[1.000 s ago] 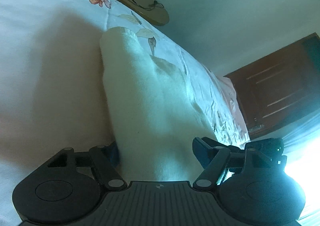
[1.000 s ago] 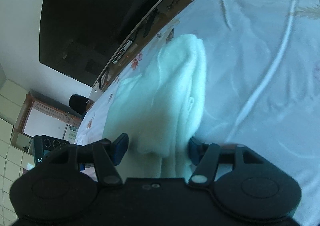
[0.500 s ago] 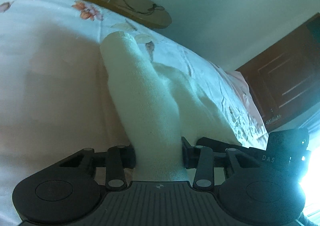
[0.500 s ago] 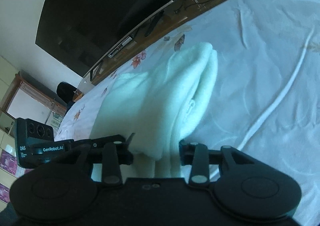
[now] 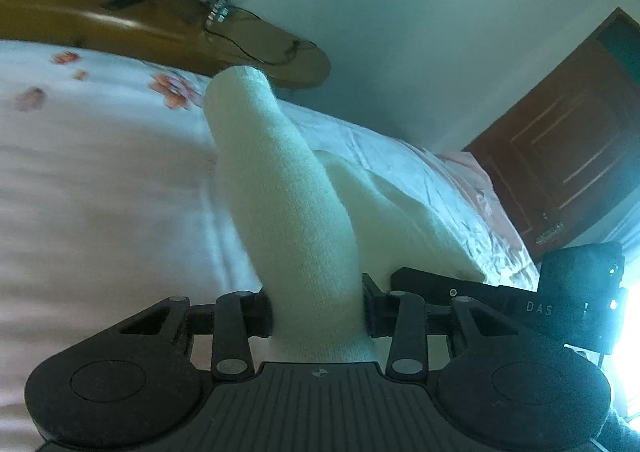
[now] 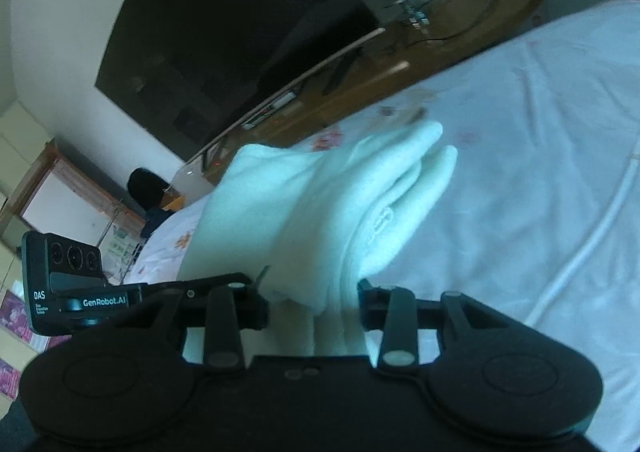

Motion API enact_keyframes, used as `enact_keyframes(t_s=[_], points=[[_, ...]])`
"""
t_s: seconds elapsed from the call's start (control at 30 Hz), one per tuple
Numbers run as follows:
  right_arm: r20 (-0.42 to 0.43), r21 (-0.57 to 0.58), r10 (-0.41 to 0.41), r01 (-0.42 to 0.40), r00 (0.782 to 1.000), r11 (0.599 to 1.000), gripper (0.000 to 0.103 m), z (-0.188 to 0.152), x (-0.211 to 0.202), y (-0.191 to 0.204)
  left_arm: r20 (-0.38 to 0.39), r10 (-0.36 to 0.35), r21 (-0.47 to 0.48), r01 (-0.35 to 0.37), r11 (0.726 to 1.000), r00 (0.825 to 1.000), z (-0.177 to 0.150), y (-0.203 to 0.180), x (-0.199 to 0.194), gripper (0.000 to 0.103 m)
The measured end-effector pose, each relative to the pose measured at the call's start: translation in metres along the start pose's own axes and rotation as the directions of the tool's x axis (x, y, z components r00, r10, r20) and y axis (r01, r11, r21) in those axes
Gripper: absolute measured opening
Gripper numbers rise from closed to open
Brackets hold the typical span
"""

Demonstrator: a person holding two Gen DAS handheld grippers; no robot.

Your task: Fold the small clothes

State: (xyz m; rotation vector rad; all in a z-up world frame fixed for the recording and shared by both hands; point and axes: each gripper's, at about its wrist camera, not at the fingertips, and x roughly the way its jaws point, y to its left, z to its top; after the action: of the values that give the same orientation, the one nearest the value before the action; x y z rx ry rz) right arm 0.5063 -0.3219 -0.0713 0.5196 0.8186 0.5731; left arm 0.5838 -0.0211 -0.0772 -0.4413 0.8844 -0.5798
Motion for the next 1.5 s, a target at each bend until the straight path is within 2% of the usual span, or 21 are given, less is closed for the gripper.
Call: enact_keyframes(t_s=[0.23, 0.5, 0.77, 0.97, 1.13, 1.17, 1.2, 1.37, 1.43, 1.47, 1.5], points=[[-0.037, -0.028, 0.052, -0.053, 0.998, 0.998, 0.038, -0.006, 0.043, 0.055, 0.032, 0.061, -0.016, -0.061, 0.998, 0.998, -0.006, 0.041, -0.063, 0.04], [-0.066, -0.052, 0.057, -0.06, 0.996, 0.997, 0.038, -0.029, 0.099, 0.114, 0.034, 0.086, -0.019, -0.085, 0.996, 0.996, -0.013, 0.097, -0.118, 0.04], [-0.094, -0.053, 0.063, -0.068, 0.994, 0.996, 0.038, -0.056, 0.148, 0.16, 0.018, 0.109, -0.038, -0.108, 0.993, 0.994, -0.03, 0.15, -0.15, 0.04], [-0.112, -0.048, 0.06, -0.065, 0.992, 0.997, 0.038, -0.073, 0.168, 0.172, 0.008, 0.105, -0.062, -0.105, 0.993, 0.994, -0.044, 0.184, -0.157, 0.04], [-0.136, -0.015, 0.07, -0.073, 0.988, 0.997, 0.038, -0.084, 0.179, 0.157, 0.004, 0.081, -0.093, -0.08, 0.992, 0.997, -0.06, 0.209, -0.146, 0.04], [-0.148, 0.002, 0.068, -0.069, 0.987, 0.998, 0.038, -0.086, 0.18, 0.152, 0.007, 0.068, -0.102, -0.067, 0.993, 0.998, -0.065, 0.214, -0.144, 0.041], [-0.159, 0.009, 0.055, -0.054, 0.986, 0.998, 0.039, -0.089, 0.182, 0.145, 0.012, 0.062, -0.115, -0.06, 0.992, 0.998, -0.068, 0.219, -0.142, 0.05], [-0.164, 0.049, 0.062, -0.054, 0.985, 0.997, 0.04, -0.098, 0.177, 0.13, 0.05, 0.021, -0.173, -0.012, 0.985, 0.999, -0.078, 0.235, -0.145, 0.051], [-0.169, 0.029, 0.038, -0.034, 0.985, 0.999, 0.043, -0.097, 0.171, 0.133, 0.061, 0.06, -0.167, -0.049, 0.985, 0.996, -0.074, 0.234, -0.157, 0.056], [-0.166, 0.004, 0.016, -0.016, 0.986, 1.0, 0.047, -0.095, 0.166, 0.137, 0.086, 0.098, -0.154, -0.084, 0.984, 0.991, -0.071, 0.233, -0.166, 0.063], [-0.154, -0.025, -0.009, 0.005, 0.988, 1.0, 0.048, -0.091, 0.158, 0.142, 0.11, 0.133, -0.15, -0.116, 0.982, 0.985, -0.065, 0.234, -0.172, 0.065]])
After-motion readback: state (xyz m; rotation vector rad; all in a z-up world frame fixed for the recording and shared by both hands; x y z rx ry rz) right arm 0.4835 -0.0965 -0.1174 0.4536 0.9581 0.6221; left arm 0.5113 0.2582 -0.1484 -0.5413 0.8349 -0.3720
